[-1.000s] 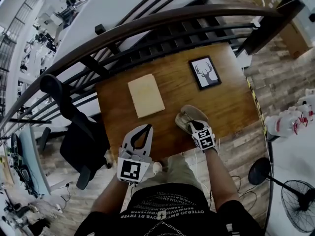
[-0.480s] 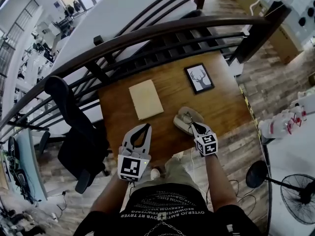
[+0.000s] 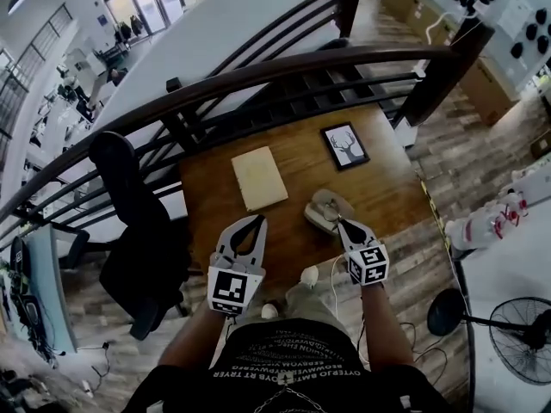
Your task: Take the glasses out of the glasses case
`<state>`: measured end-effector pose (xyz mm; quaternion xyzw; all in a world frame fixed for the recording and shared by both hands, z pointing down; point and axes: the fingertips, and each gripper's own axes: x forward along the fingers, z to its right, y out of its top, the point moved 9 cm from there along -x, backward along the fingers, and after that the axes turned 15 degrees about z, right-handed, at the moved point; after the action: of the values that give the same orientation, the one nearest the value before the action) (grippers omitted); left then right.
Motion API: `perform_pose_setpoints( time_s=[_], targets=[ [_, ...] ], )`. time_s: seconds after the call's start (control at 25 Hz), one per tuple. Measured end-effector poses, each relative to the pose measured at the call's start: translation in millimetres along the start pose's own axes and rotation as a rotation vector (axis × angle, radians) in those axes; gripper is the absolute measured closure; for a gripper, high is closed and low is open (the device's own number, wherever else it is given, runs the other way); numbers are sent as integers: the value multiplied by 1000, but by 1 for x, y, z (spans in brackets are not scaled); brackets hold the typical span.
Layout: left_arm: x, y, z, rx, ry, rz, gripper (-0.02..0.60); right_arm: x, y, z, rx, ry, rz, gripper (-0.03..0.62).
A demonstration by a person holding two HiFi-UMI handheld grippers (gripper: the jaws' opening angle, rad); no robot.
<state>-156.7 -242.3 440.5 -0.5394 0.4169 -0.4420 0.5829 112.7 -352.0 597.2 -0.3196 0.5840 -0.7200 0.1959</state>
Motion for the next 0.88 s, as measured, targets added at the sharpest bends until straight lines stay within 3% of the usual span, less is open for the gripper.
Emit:
perform_pose_setpoints(
  time_s=[0.88],
  targets=[
    [-71, 49, 18, 0, -44, 107, 552, -120, 108, -99, -116, -2, 278, 568]
  ],
)
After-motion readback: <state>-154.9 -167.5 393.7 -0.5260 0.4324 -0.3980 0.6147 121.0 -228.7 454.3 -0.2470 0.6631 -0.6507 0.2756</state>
